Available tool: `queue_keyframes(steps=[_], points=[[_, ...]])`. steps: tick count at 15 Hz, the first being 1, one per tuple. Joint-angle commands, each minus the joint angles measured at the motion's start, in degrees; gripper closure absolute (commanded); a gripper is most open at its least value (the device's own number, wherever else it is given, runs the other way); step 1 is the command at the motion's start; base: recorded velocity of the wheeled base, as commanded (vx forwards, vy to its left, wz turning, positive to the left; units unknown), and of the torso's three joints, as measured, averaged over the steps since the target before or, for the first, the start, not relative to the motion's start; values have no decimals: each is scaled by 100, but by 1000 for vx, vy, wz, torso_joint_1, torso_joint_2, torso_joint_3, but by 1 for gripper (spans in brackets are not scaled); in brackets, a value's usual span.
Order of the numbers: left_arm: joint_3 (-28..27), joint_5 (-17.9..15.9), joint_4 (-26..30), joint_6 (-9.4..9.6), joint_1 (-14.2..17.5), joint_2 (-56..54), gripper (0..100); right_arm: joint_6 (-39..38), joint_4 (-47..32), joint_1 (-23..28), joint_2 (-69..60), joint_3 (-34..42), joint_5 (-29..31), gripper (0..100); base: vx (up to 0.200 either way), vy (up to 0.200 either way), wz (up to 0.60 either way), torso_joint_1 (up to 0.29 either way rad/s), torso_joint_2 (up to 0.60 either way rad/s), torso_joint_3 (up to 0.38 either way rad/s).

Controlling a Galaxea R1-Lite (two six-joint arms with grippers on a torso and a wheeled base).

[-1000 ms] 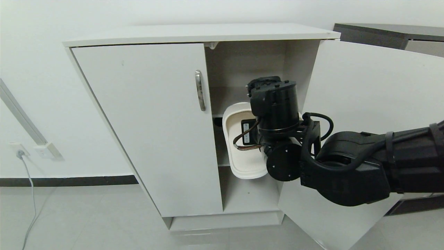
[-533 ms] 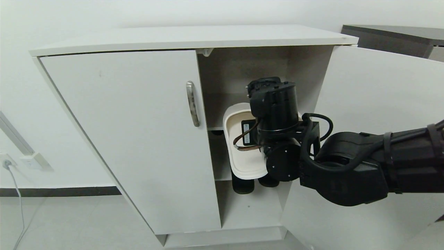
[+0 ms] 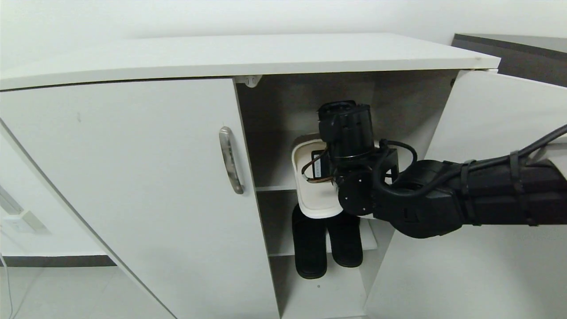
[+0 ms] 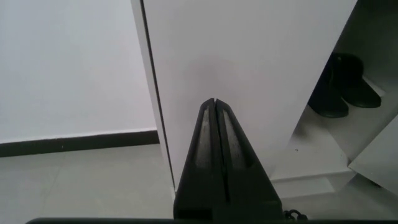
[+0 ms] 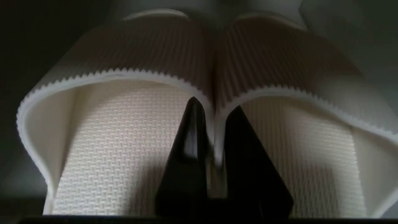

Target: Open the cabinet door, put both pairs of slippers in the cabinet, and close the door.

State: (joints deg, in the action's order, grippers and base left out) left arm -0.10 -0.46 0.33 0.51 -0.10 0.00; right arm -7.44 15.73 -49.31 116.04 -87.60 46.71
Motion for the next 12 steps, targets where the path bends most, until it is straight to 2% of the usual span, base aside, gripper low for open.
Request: queue_keyframes(steps=[1, 9, 12], points=[[1, 2, 2, -7, 1, 0, 100, -30, -439, 185, 279, -609, -119, 100, 0, 0, 0, 0, 0, 0], [1, 11, 2, -7, 1, 0, 100, -126, -711, 589, 1254, -2279, -400, 100, 0, 0, 0, 0, 0, 0], [1, 11, 2, -7, 1, 0, 100, -126, -887, 660, 1395, -2543, -400, 100, 0, 0, 0, 0, 0, 0]])
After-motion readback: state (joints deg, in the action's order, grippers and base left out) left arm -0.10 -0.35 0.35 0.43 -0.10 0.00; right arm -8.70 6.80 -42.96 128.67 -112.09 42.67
